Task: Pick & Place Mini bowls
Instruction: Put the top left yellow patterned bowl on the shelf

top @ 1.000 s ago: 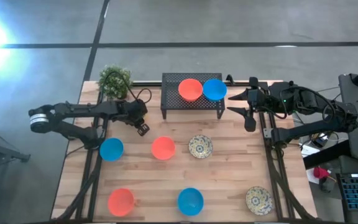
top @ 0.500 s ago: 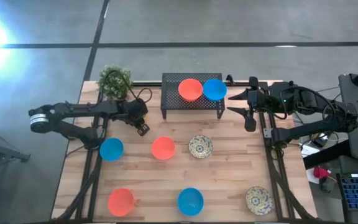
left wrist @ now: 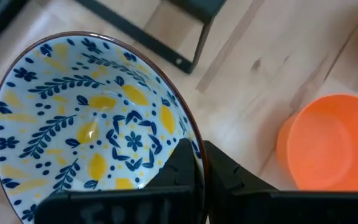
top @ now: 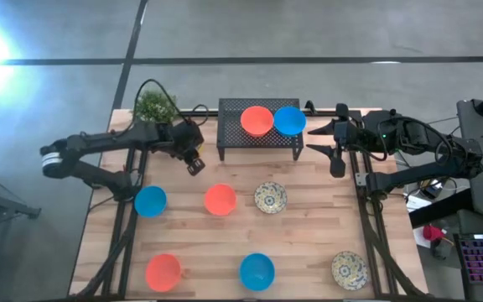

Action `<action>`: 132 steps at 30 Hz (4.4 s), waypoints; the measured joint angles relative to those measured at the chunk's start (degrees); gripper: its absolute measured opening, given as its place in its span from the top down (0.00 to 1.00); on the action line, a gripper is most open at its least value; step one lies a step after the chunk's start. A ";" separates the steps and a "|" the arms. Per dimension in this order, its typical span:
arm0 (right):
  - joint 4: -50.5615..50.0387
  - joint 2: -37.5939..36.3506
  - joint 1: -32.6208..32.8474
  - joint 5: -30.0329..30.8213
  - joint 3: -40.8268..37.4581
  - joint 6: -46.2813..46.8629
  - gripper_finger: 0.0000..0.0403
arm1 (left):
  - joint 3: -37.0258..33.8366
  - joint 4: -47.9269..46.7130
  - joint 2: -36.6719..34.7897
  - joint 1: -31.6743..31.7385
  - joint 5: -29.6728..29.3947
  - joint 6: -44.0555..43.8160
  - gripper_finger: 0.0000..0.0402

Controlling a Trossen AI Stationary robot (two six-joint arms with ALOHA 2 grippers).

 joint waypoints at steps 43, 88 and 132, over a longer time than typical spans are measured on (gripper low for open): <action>-0.08 0.00 0.00 -0.02 0.01 1.98 0.60 | 44.49 -20.18 33.89 -3.14 -9.40 26.22 0.99; -0.04 0.00 0.00 -0.02 -0.56 2.11 0.60 | 44.10 -18.17 33.85 -3.40 -8.72 26.46 0.95; 0.26 0.00 0.01 -0.02 -0.56 2.12 0.60 | 44.27 -16.36 33.83 -3.40 -9.11 25.26 0.84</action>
